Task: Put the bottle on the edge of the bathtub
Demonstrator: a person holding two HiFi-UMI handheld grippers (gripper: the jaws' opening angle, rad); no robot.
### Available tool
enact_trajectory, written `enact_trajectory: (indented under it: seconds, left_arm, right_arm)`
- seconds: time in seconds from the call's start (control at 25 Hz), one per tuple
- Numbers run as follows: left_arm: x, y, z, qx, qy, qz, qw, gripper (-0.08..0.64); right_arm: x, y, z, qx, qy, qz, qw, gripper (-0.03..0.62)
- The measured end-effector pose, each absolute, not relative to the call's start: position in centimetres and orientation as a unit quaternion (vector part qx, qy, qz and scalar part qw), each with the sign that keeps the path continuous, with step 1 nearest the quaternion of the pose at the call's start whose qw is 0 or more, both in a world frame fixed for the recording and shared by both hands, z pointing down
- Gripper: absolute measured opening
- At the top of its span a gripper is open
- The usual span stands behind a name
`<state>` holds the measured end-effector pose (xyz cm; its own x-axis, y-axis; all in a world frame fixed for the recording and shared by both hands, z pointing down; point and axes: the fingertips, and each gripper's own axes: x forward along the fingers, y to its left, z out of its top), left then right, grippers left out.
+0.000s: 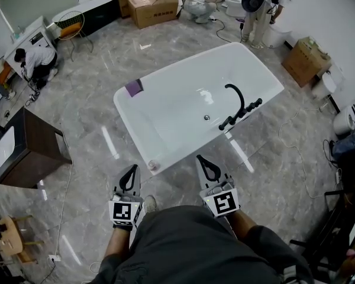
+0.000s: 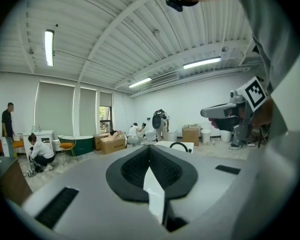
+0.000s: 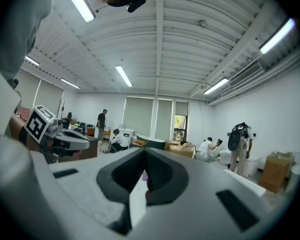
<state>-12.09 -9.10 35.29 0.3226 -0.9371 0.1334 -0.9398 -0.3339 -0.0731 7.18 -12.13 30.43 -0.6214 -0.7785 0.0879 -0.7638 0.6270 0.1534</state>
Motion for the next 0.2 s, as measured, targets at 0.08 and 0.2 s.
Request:
enact_trajectory:
  seconds: [0.08,0.2]
  left_arm:
    - [-11.94,-9.14,35.26,0.815,-0.575,0.079,0.006,-0.002]
    - [-11.82,-9.14,35.30,0.814,-0.576,0.080,0.008,-0.002]
  right_arm:
    - [7.27,-12.13,30.44,0.429,-0.899,-0.052,0.073,0.000]
    - [7.46,-12.04,30.46,0.431,-0.898,-0.052,0.076,0.000]
